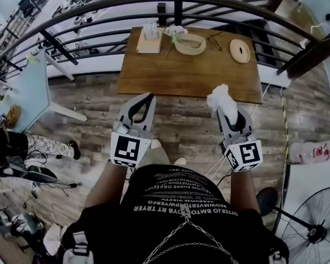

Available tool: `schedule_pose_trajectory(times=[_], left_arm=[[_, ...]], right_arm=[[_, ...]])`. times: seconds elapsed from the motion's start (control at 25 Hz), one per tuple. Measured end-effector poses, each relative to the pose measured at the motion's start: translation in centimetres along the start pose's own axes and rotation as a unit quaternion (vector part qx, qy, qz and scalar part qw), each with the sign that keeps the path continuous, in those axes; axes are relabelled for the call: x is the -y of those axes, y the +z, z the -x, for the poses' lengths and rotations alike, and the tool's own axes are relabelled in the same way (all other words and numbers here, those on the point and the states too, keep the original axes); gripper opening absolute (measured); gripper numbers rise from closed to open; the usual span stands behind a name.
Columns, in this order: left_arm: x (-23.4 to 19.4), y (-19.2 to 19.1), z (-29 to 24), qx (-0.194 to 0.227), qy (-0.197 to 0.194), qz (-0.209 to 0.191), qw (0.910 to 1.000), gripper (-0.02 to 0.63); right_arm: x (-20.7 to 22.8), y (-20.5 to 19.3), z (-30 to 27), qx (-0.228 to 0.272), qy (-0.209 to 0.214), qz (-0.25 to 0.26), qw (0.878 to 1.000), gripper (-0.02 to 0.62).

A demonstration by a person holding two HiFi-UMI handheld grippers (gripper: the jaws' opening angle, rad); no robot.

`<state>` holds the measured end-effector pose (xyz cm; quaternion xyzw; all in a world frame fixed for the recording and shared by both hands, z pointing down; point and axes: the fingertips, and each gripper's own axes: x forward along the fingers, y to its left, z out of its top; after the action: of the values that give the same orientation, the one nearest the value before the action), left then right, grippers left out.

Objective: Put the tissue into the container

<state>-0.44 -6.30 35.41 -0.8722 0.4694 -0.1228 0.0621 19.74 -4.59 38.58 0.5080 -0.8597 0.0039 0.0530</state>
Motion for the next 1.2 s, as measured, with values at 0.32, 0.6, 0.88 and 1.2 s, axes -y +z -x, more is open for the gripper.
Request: schedule_pose_trajectory(times=[0.32,0.6,0.88,1.2], left_arm=[[-2.2,-1.1,-1.8,-0.012,0.001,0.004,0.9999,0.025],[-5.3,-1.0,-5.2,-0.009,-0.009,0.004,0.9999,0.025],[-9.4,-1.1,-9.0,-0.002,-0.013,0.006,0.9999,0.025],[-13.5,-1.8,-13.6,-0.002,-0.026,0.004,0.9997,0.025]], right_arm=[[0.8,-0.3,-2.9,-0.006,-0.002,-0.009,1.0,0.117],[1.7,0.6,-7.2,-0.006,-0.006,-0.005,1.0,0.117],[3.0,1.4,-12.1,-0.01,-0.013,0.001,1.0,0.117],[4.2,1.9,-18.1,-0.012,-0.02,0.003,1.0,0.117]])
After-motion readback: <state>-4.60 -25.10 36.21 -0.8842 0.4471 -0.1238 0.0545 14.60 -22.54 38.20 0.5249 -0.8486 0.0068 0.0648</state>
